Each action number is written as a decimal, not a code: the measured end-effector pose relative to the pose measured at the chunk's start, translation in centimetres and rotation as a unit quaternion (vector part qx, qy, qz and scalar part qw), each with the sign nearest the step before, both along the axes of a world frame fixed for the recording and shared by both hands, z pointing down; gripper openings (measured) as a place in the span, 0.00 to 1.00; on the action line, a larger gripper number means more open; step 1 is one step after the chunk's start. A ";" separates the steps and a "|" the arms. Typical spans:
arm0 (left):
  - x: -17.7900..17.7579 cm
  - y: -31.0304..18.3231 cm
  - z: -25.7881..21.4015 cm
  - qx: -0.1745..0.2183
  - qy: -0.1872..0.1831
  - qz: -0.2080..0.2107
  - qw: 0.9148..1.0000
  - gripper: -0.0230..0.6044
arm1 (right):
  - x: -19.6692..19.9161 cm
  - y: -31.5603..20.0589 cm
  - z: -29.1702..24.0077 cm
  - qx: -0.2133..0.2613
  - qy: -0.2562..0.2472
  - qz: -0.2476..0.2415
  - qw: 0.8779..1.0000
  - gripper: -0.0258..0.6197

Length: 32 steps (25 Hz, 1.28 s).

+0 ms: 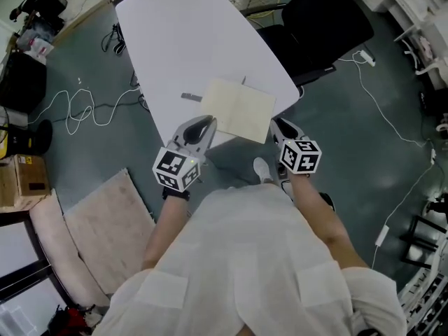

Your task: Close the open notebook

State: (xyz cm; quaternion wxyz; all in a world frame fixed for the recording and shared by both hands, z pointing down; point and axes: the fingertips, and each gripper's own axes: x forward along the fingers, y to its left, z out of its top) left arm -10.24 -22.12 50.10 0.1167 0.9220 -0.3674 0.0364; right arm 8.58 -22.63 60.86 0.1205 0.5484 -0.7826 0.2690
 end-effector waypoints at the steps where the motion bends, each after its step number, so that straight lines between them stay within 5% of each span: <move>1: -0.1 0.1 0.1 -0.001 0.001 -0.001 1.000 0.09 | 0.0 0.1 1.0 -0.017 0.001 0.003 1.000 0.16; 11: -0.3 0.1 0.1 -0.002 0.001 -0.009 1.000 0.09 | 1.1 0.2 6.6 -0.140 -0.002 0.047 0.989 0.20; 19: -0.2 -0.2 0.0 -0.001 0.003 -0.017 1.000 0.09 | 1.2 0.2 8.4 -0.188 0.000 0.049 0.981 0.22; 32: 0.1 -0.5 -0.2 -0.001 0.003 -0.027 1.000 0.09 | 0.1 2.6 13.6 -0.302 -0.073 0.056 0.949 0.26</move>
